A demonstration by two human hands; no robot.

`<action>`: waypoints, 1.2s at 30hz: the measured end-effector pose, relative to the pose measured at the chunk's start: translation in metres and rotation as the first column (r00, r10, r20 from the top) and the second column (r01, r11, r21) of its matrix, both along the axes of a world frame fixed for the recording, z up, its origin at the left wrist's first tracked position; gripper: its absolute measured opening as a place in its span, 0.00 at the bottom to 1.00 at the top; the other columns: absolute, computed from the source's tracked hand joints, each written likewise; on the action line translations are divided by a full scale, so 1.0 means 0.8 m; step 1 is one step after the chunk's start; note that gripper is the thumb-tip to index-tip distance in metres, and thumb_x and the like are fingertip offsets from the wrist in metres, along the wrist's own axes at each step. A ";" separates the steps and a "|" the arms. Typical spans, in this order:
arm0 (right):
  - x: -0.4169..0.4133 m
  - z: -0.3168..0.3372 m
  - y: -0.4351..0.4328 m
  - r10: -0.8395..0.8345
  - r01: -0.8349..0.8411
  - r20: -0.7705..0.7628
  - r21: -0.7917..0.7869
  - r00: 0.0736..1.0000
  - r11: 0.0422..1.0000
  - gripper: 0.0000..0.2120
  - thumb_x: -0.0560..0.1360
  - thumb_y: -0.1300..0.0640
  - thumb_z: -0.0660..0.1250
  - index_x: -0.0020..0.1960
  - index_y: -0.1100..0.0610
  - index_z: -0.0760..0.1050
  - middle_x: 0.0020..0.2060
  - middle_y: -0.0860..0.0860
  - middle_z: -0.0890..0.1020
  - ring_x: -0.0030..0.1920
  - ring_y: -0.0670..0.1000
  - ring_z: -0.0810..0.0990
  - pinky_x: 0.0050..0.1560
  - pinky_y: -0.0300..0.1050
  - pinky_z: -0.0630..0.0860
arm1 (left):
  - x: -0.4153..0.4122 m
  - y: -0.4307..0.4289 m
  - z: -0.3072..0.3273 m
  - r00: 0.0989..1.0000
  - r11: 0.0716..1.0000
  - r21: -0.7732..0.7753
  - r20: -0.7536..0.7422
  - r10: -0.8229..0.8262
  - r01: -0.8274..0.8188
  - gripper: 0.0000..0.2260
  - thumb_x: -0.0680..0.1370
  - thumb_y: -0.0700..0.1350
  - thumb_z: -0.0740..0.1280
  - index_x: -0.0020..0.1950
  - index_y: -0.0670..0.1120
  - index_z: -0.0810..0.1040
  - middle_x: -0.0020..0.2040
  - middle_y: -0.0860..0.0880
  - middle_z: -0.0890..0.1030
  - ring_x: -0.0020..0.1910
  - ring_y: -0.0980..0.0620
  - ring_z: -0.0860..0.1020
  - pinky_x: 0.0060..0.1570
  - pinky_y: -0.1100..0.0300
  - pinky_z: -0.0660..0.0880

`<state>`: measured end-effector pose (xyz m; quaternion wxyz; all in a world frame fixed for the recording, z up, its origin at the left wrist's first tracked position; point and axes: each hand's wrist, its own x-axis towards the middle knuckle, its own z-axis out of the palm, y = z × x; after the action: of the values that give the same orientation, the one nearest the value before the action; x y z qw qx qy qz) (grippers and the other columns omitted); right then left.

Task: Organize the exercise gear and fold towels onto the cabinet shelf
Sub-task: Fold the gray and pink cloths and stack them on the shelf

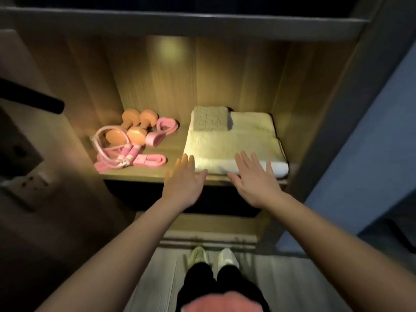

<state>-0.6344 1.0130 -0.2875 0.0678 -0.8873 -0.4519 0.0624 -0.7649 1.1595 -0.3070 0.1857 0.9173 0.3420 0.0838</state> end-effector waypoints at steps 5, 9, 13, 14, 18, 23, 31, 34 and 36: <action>-0.099 -0.047 -0.091 0.038 -0.037 -0.038 0.018 0.999 0.999 0.31 0.82 0.39 0.44 0.80 0.52 0.41 0.79 0.48 0.45 0.78 0.53 0.41 0.75 0.61 0.43 | -0.098 -0.103 -0.041 0.996 0.994 -0.070 0.021 -0.086 0.087 0.29 0.82 0.61 0.49 0.80 0.51 0.49 0.80 0.51 0.51 0.79 0.50 0.49 0.75 0.41 0.46; -0.156 -0.082 -0.144 0.046 -0.044 -0.084 0.024 0.995 0.999 0.32 0.81 0.39 0.44 0.79 0.50 0.40 0.79 0.47 0.44 0.78 0.51 0.40 0.75 0.59 0.41 | -0.149 -0.160 -0.067 0.989 0.981 -0.127 0.034 -0.143 0.147 0.28 0.82 0.61 0.49 0.80 0.53 0.48 0.80 0.54 0.49 0.79 0.54 0.46 0.75 0.43 0.43; -0.200 -0.109 -0.186 0.006 -0.004 -0.166 0.015 0.986 1.000 0.32 0.80 0.36 0.43 0.79 0.48 0.39 0.78 0.44 0.43 0.78 0.48 0.39 0.75 0.57 0.40 | -0.186 -0.197 -0.090 0.988 0.966 -0.205 0.047 -0.150 0.157 0.28 0.81 0.62 0.47 0.80 0.55 0.48 0.80 0.56 0.48 0.78 0.58 0.45 0.76 0.45 0.42; -0.208 -0.114 -0.195 -0.004 0.007 -0.200 0.018 0.980 1.000 0.32 0.80 0.36 0.43 0.79 0.47 0.39 0.78 0.44 0.43 0.78 0.48 0.39 0.75 0.56 0.40 | -0.195 -0.205 -0.097 0.988 0.962 -0.228 0.051 -0.145 0.153 0.29 0.81 0.63 0.47 0.80 0.55 0.48 0.80 0.57 0.49 0.78 0.58 0.45 0.76 0.46 0.42; -0.231 -0.132 -0.218 -0.009 0.022 -0.314 0.038 0.949 0.999 0.30 0.81 0.38 0.44 0.79 0.48 0.43 0.79 0.44 0.45 0.78 0.47 0.40 0.75 0.53 0.39 | -0.219 -0.229 -0.122 0.988 0.939 -0.309 0.084 -0.131 0.151 0.26 0.82 0.60 0.50 0.79 0.54 0.54 0.79 0.57 0.54 0.77 0.59 0.49 0.77 0.47 0.46; -0.254 -0.149 -0.226 0.033 0.012 -0.467 0.092 0.884 0.996 0.25 0.83 0.43 0.50 0.78 0.49 0.56 0.79 0.47 0.53 0.78 0.47 0.46 0.77 0.52 0.46 | -0.239 -0.245 -0.143 0.984 0.933 -0.330 0.148 -0.101 0.146 0.15 0.82 0.50 0.59 0.68 0.50 0.74 0.68 0.54 0.73 0.67 0.57 0.68 0.68 0.52 0.67; -0.260 -0.162 -0.226 -0.005 0.069 -0.526 0.103 0.850 0.992 0.21 0.81 0.47 0.60 0.73 0.51 0.69 0.73 0.46 0.69 0.75 0.46 0.60 0.73 0.42 0.56 | -0.248 -0.238 -0.147 0.982 0.936 -0.348 0.189 0.011 0.057 0.05 0.79 0.45 0.64 0.51 0.49 0.80 0.49 0.55 0.75 0.51 0.57 0.74 0.51 0.57 0.73; -0.259 -0.163 -0.229 -0.012 0.093 -0.550 0.120 0.835 0.988 0.21 0.81 0.49 0.61 0.72 0.52 0.69 0.72 0.46 0.70 0.74 0.46 0.62 0.71 0.38 0.55 | -0.260 -0.227 -0.148 0.986 0.913 -0.401 0.167 -0.008 0.075 0.08 0.78 0.41 0.63 0.52 0.51 0.79 0.50 0.57 0.74 0.50 0.60 0.74 0.50 0.60 0.72; -0.259 -0.163 -0.230 -0.009 0.109 -0.561 0.144 0.828 0.983 0.21 0.80 0.51 0.62 0.72 0.53 0.70 0.71 0.47 0.71 0.73 0.45 0.63 0.68 0.34 0.55 | -0.268 -0.224 -0.147 0.988 0.909 -0.412 0.156 0.000 0.065 0.07 0.77 0.40 0.64 0.48 0.53 0.78 0.48 0.59 0.74 0.46 0.62 0.73 0.45 0.62 0.71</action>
<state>-0.8413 0.8292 -0.4178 0.2742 -0.8349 -0.3882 0.2777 -0.9794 0.9804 -0.4243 0.4035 0.8532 0.3217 0.0759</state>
